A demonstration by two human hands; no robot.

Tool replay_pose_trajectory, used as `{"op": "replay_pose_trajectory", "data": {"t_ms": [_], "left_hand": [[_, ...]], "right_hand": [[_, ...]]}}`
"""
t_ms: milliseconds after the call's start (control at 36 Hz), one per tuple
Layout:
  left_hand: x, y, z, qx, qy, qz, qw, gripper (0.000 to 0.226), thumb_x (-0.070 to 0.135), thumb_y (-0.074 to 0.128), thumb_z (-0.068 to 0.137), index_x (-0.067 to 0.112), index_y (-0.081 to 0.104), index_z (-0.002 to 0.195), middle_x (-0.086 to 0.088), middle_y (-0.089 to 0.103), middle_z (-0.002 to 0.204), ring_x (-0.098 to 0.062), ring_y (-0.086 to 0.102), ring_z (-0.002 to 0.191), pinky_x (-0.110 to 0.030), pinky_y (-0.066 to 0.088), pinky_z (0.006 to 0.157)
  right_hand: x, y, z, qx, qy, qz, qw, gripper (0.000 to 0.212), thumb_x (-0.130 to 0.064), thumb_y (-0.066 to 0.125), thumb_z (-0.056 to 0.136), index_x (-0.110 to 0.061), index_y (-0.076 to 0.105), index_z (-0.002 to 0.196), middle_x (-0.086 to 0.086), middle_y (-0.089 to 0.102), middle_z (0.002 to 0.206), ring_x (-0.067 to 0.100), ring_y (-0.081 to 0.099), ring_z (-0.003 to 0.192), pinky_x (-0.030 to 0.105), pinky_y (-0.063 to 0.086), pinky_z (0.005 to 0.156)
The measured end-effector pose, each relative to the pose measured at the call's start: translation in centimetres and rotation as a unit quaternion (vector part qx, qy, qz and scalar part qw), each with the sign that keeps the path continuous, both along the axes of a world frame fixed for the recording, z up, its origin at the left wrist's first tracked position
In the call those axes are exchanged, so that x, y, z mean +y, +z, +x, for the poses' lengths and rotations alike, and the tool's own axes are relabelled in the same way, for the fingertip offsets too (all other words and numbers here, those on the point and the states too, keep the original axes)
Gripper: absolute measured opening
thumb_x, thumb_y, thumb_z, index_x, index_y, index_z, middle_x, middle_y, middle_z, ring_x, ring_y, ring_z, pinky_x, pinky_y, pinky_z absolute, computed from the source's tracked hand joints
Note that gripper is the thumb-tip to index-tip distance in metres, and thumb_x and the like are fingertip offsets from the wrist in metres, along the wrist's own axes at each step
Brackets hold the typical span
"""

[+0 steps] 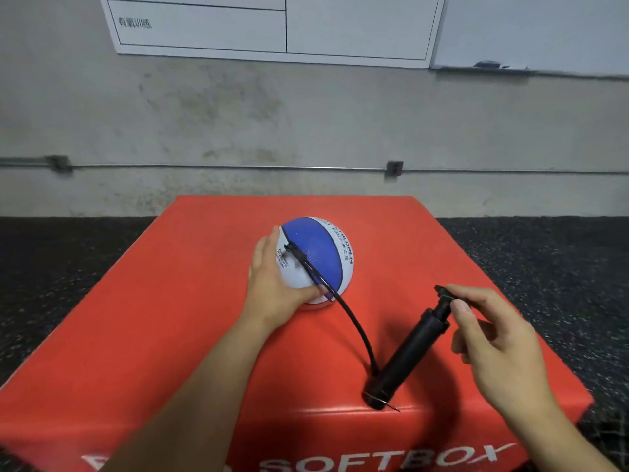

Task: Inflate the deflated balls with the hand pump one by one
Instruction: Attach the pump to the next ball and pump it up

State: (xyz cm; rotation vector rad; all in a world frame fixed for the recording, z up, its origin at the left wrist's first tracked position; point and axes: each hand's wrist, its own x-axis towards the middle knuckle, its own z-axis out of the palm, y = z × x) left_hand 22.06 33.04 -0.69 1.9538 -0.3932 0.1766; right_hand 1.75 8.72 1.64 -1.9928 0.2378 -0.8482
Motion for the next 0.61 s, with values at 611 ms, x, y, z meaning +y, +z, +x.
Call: {"op": "replay_pose_trajectory", "data": {"t_ms": [611], "left_hand": [[2.1,1.6,-8.4,-0.106,0.047,0.166,0.979,0.119,0.068,0.09,0.054,0.047,0.034,0.157,0.012,0.026,0.133,-0.015,0.028,0.12,-0.035,0.035,0.108]], "right_hand": [[-1.8,2.1,-1.2,-0.045,-0.029,-0.003,0.999,0.024,-0.011,0.061,0.103,-0.034,0.07,0.102,-0.011,0.072,0.108,0.019,0.069,0.08,0.046,0.062,0.07]]}}
